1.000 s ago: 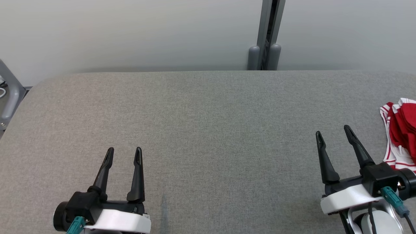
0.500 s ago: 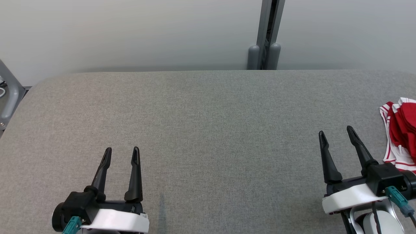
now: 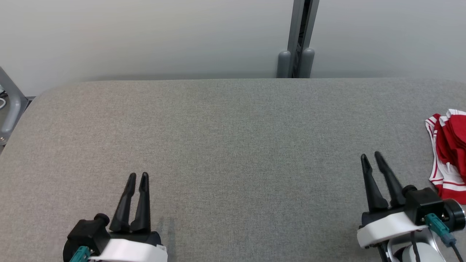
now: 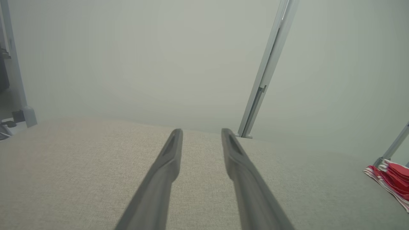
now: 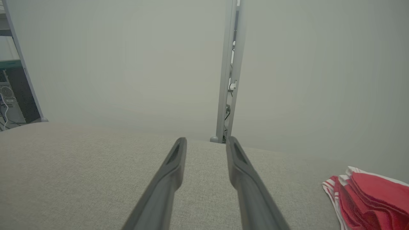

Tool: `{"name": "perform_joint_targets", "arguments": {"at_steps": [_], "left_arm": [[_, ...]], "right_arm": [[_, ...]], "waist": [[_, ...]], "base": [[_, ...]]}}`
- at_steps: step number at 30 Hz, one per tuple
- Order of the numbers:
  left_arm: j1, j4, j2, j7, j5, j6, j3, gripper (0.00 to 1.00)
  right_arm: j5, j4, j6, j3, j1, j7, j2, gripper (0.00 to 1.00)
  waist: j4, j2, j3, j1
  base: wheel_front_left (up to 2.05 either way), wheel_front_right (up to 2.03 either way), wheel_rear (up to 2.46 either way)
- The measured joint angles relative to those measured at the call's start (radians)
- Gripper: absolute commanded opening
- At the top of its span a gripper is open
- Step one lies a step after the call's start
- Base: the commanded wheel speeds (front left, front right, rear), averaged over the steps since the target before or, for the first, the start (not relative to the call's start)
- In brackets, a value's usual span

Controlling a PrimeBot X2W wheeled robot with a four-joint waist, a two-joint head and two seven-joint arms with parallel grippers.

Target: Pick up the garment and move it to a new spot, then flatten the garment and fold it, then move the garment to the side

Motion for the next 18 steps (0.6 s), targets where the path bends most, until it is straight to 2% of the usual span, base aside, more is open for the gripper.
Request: {"name": "perform_joint_targets", "arguments": {"at_steps": [3, 18], "left_arm": [[0.018, 0.024, -0.002, 0.002, -0.007, 0.000, -0.003, 0.00], [0.008, 0.053, 0.005, 0.052, -0.265, -0.022, 0.011, 0.00]], "right_arm": [[0.007, 0.026, 0.000, 0.002, 0.023, 0.006, 0.007, 0.00], [0.310, 0.038, 0.000, -0.042, 0.027, 0.090, 0.007, 0.00]], "waist": [[0.000, 0.0000, 0.000, -0.0001], [-0.008, 0.0000, -0.007, 0.0000]], "base": [[0.00, 0.00, 0.00], [0.00, 0.00, 0.00]]}}
